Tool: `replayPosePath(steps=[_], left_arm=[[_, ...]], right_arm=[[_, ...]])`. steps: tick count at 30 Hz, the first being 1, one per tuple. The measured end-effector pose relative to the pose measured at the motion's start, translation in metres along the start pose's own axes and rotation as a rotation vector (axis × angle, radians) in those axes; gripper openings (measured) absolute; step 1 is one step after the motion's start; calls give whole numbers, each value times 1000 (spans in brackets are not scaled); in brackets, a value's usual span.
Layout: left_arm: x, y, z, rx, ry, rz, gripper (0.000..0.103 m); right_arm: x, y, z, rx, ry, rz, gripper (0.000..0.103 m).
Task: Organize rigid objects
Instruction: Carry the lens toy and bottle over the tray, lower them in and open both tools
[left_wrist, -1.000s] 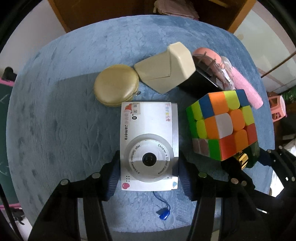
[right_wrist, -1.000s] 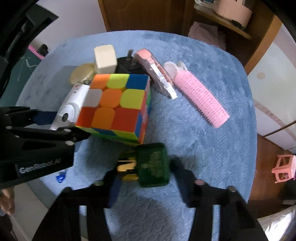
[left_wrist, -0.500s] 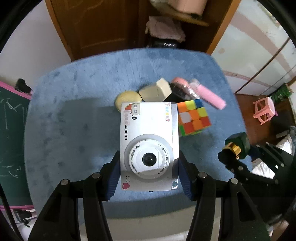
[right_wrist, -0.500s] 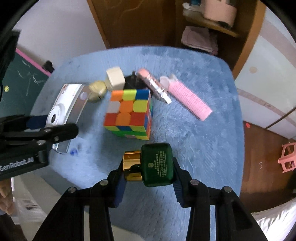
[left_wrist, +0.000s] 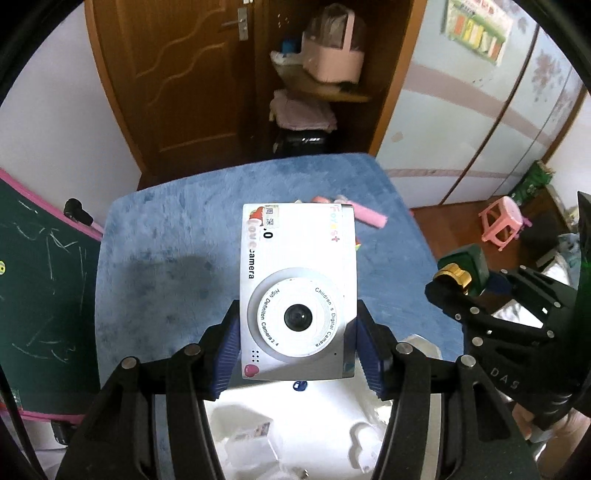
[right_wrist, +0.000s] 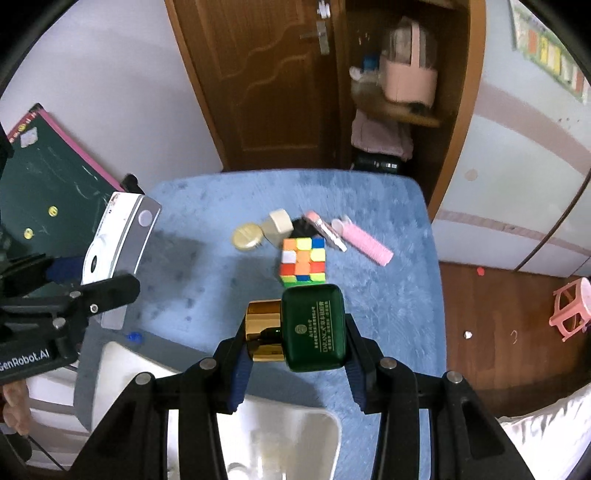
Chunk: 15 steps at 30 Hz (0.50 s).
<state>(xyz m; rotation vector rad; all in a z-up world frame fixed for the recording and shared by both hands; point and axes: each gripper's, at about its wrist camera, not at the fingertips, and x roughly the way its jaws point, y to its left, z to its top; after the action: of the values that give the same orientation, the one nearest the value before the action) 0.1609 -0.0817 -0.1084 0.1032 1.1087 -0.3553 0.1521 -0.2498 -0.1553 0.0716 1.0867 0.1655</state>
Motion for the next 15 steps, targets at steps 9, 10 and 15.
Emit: replayPosePath(steps=[9, 10, 15], left_arm=[[-42, -3, -25, 28, -70, -7, 60], [-43, -3, -27, 31, -71, -10, 60], [-47, -6, -42, 30, -73, -14, 60]], right_arm=[[-63, 29, -20, 20, -74, 2, 44], [-68, 32, -22, 22, -77, 3, 44], [-87, 43, -38, 29, -96, -1, 44]])
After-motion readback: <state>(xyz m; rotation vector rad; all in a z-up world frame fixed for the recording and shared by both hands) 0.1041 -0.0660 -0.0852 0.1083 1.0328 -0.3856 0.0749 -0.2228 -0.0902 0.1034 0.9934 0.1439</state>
